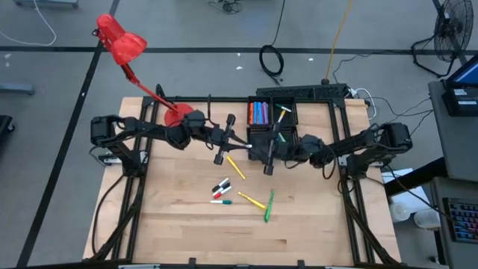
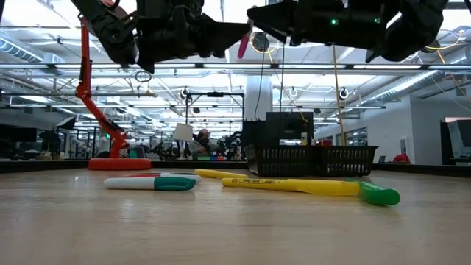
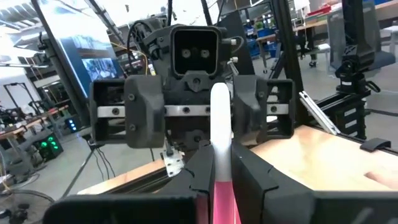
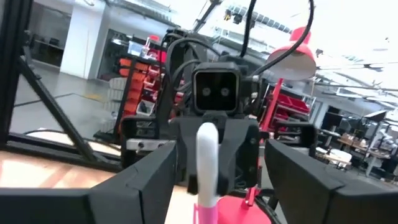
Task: Pick & Place Markers
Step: Put the pink and white highlighter pen into the top right black bin
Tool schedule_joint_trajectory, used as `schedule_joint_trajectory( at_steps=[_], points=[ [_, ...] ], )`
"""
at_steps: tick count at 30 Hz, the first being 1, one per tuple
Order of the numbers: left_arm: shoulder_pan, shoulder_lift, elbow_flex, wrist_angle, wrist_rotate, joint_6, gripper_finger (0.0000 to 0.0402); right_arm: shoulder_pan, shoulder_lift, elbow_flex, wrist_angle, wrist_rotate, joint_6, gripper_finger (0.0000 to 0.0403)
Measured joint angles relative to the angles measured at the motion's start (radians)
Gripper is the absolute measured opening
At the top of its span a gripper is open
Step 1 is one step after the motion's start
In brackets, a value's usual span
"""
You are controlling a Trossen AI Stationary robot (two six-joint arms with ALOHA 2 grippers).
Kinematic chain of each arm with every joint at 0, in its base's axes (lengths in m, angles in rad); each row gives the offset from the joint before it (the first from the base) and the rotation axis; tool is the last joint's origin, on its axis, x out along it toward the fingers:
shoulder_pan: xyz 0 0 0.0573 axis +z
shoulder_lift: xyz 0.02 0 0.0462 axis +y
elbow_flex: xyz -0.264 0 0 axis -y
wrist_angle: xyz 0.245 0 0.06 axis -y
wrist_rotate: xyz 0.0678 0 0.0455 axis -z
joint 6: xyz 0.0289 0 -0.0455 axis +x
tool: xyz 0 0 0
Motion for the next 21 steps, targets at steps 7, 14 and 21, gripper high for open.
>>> schedule_joint_trajectory(
  at_steps=[7,14,21],
  points=[
    [-0.017,0.0,0.0,-0.002,-0.017,0.0,0.0034,-0.002,0.0,0.002,-0.012,-0.079,0.027,0.0178],
    [-0.017,0.0,0.0,-0.002,-0.027,0.007,0.0033,-0.003,0.0,0.024,-0.038,-0.079,0.021,0.0119],
    [-0.014,-0.002,-0.002,-0.017,-0.024,0.005,0.0033,-0.024,0.032,0.075,-0.11,-0.077,0.012,0.0021]
  ],
)
